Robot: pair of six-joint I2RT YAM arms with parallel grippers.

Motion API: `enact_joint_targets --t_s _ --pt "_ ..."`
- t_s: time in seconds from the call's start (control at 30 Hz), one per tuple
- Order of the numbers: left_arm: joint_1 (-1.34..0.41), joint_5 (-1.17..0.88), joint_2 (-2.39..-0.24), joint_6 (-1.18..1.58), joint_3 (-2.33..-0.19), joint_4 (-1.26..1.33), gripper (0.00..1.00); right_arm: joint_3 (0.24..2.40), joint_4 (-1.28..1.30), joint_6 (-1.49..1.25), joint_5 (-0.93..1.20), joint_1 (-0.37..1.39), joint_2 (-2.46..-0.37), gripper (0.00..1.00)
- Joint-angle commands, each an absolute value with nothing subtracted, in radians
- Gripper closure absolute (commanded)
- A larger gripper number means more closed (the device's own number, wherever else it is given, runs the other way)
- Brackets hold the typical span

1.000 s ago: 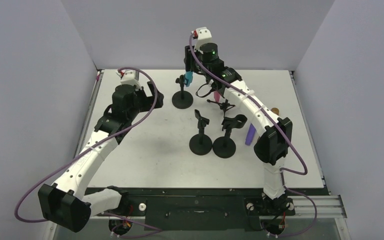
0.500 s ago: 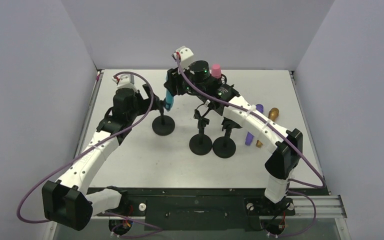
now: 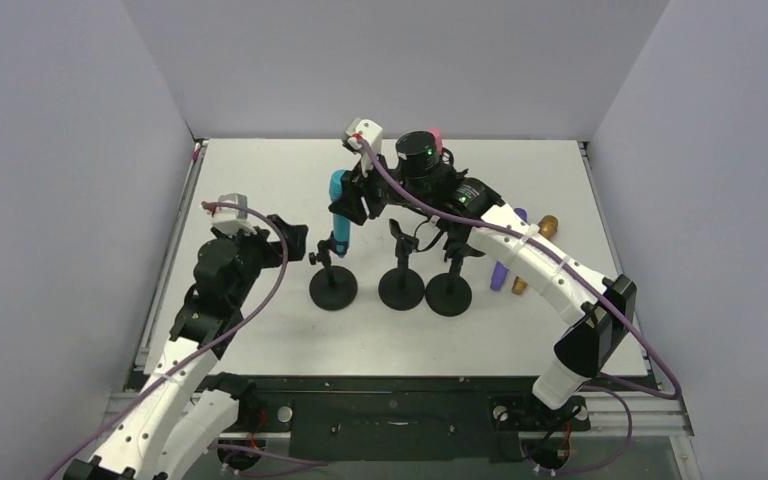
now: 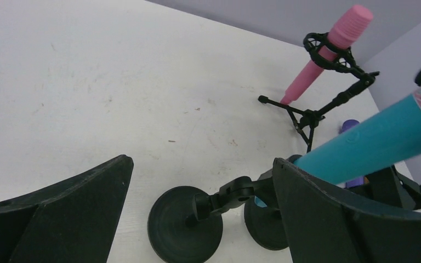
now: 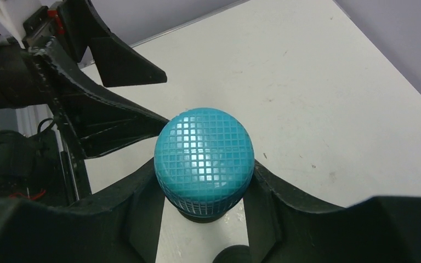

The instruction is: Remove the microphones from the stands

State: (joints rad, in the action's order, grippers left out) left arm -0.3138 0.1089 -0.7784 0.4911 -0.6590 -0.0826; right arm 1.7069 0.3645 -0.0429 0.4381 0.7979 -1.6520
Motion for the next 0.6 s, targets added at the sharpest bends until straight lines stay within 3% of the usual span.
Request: enact_joint_targets --t_s 0.0,0.2,0.4,0.57 --pt "-0.31 -0.092 -0.683 0.345 -0.592 0.068 0.02 1.684 0.333 0.043 0.615 0.771 -1.59 1.0" --pt "-0.31 -0.345 -0.63 0.162 -0.519 0.134 0.07 1.667 0.391 0.119 0.72 0.742 -1.576 1.0" --pt "-0.31 -0.657 -0.8 -0.116 -0.614 0.078 0.1 1.703 0.419 0.138 0.772 0.728 -1.612 1.0" --pt "-0.308 -0.713 -0.909 -0.308 -0.703 -0.101 0.1 1.718 0.419 0.13 0.781 0.722 -1.632 1.0"
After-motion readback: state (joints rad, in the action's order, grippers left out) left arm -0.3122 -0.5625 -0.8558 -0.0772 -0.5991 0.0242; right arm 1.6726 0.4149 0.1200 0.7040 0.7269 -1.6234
